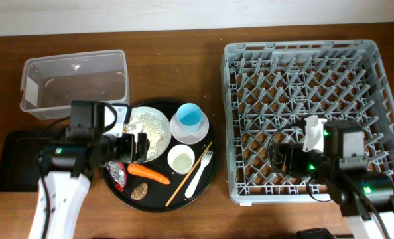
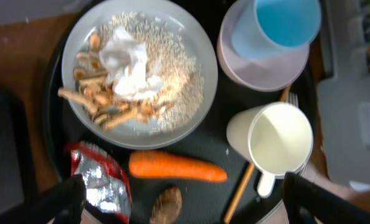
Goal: Sort waste into correct bins and load items into the dishwasher rack
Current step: 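Grasp the white tissue on the plate with the left gripper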
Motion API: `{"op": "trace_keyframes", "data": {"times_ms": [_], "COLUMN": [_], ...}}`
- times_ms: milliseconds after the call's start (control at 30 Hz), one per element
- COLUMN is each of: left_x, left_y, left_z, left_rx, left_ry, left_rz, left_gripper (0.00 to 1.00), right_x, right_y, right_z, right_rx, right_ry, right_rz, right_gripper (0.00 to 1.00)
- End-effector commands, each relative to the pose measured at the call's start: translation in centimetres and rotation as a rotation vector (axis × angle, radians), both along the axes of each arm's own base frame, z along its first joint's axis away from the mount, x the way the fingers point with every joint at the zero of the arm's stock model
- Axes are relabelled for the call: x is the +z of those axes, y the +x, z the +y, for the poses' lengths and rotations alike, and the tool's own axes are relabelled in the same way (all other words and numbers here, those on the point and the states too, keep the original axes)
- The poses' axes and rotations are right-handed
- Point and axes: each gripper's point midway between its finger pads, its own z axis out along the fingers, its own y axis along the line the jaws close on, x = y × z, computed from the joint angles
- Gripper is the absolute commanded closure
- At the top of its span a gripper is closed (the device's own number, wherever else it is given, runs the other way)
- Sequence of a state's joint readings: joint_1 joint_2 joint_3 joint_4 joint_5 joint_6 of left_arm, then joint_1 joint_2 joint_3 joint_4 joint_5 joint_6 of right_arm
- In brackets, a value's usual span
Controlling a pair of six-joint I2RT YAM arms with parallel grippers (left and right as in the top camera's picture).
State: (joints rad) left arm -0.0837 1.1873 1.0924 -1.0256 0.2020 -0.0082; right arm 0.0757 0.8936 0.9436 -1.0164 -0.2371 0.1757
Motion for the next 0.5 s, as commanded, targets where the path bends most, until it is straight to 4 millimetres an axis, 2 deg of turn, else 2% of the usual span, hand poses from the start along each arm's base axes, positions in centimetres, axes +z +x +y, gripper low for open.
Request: {"op": "trace_keyframes", "data": {"times_ms": [0, 67, 167, 200, 267, 367, 467], "left_x": [-1.1, -2.8, -5.7, -6.8, -8.4, -9.6, -10.1], "left_y": [2.8, 4.7, 6.0, 6.5, 7.0, 6.8, 6.4], "left_z": [0.8, 2.2, 2.7, 2.7, 3.3, 2.9, 2.1], "left_rx": [0.034, 0.074, 0.083, 0.084, 0.094, 0.125, 0.105], "left_ry": [0.045, 0.127, 0.164, 0.170, 0.205, 0.177, 0.133], "left_rz": [-0.013, -0.006, 0.054, 0.071, 0.103, 0.148, 0.175], "left_gripper": [0.01, 0.01, 0.01, 0.05, 0.24, 0.44, 0.45], "right_x": [-0.4, -1.5, -2.0, -2.0, -2.1, -2.1, -2.1], "right_y": [0.5, 0.6, 0.5, 0.5, 0.5, 0.4, 0.4], "right_z": [-0.3, -0.7, -0.7, -0.7, -0.8, -0.8, -0.8], "right_rx": [0.000, -0.012, -0.012, -0.011, -0.013, -0.013, -0.013], "right_ry": [-0.029, -0.053, -0.056, -0.056, -0.059, -0.059, -0.059], "right_rz": [0.034, 0.083, 0.112, 0.113, 0.114, 0.116, 0.117], "right_gripper": [0.02, 0.02, 0.02, 0.02, 0.02, 0.02, 0.02]}}
